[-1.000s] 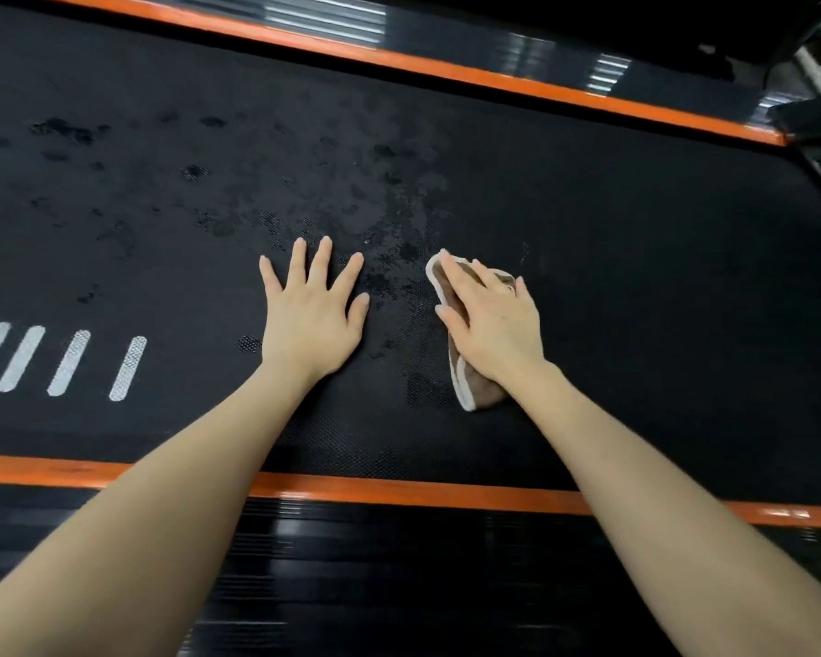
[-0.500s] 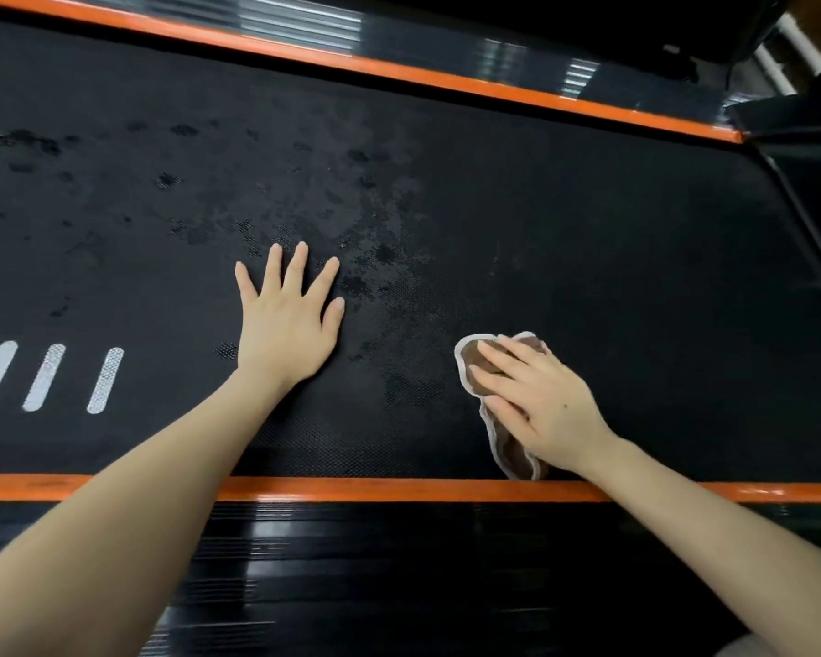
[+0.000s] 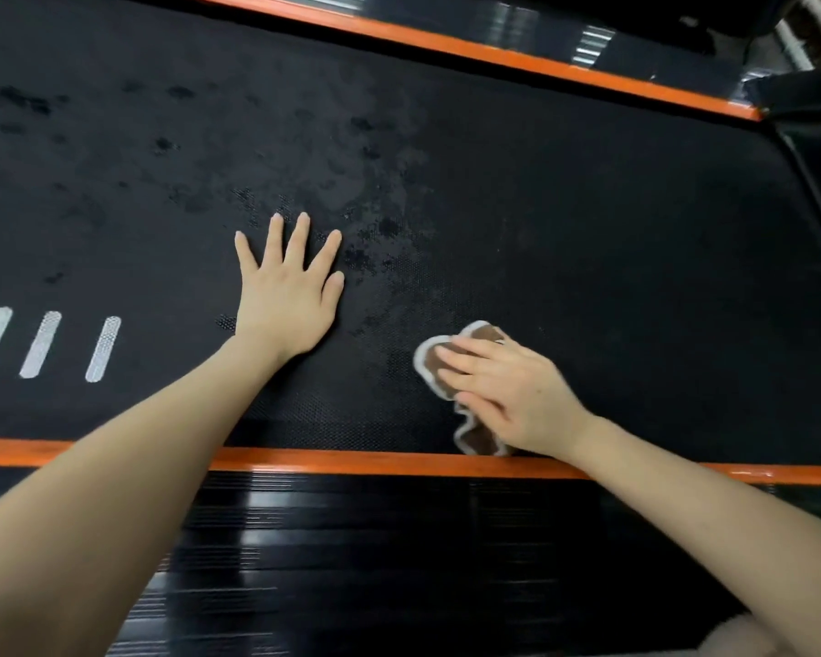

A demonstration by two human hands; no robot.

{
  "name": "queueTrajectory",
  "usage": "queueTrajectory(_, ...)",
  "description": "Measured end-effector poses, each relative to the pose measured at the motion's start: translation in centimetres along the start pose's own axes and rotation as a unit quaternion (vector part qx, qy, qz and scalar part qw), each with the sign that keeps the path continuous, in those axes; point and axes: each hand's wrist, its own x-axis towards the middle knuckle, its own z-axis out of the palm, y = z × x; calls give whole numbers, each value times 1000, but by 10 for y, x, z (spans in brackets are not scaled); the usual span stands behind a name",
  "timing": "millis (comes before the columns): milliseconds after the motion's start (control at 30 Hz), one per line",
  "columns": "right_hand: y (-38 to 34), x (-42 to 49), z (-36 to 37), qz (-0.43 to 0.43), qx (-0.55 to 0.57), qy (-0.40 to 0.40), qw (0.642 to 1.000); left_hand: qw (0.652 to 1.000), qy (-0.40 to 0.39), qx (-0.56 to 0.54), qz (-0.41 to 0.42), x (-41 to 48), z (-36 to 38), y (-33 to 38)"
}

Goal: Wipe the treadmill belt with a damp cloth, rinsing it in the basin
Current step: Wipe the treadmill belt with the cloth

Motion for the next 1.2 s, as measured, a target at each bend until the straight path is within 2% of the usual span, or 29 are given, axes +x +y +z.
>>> queueTrajectory(133,-11,10,5,30,-11,66,997,1000,-8,10,-8,1,1,5)
queueTrajectory(267,-42,62,21,13,0,58,998,1000,-4,9,-2,2,1,4)
queueTrajectory(467,-37,40,3,39,-4,-44,998,1000,3,-1,6,1,0,2)
queueTrajectory(567,-17,18,-8,5,10,-107,994,1000,0,0,1,1,0,2)
queueTrajectory(633,-5,13,-10,-20,32,-116,993,1000,3,-3,2,1,0,2)
queueTrajectory(700,-4,15,-7,-37,37,-77,996,1000,10,-3,5,1,0,2)
queueTrajectory(800,-14,24,-2,-71,-12,21,997,1000,9,-6,3,1,-1,2)
queueTrajectory(867,-20,39,-8,-12,-35,85,996,1000,5,-4,1,2,-1,2)
queueTrajectory(933,-25,56,-21,115,-44,164,979,1000,5,-2,-3,2,-1,2)
queueTrajectory(967,-28,63,-26,183,-58,180,965,1000,8,-1,-4,2,0,2)
queueTrajectory(1033,-32,67,-28,264,-99,138,950,1000,13,-2,-3,1,-1,2)
queueTrajectory(1133,-32,50,-15,216,-138,37,966,1000,11,-4,-1,1,-1,3)
queueTrajectory(1200,-26,45,-22,202,-102,48,973,1000,9,-5,-2,1,-1,3)
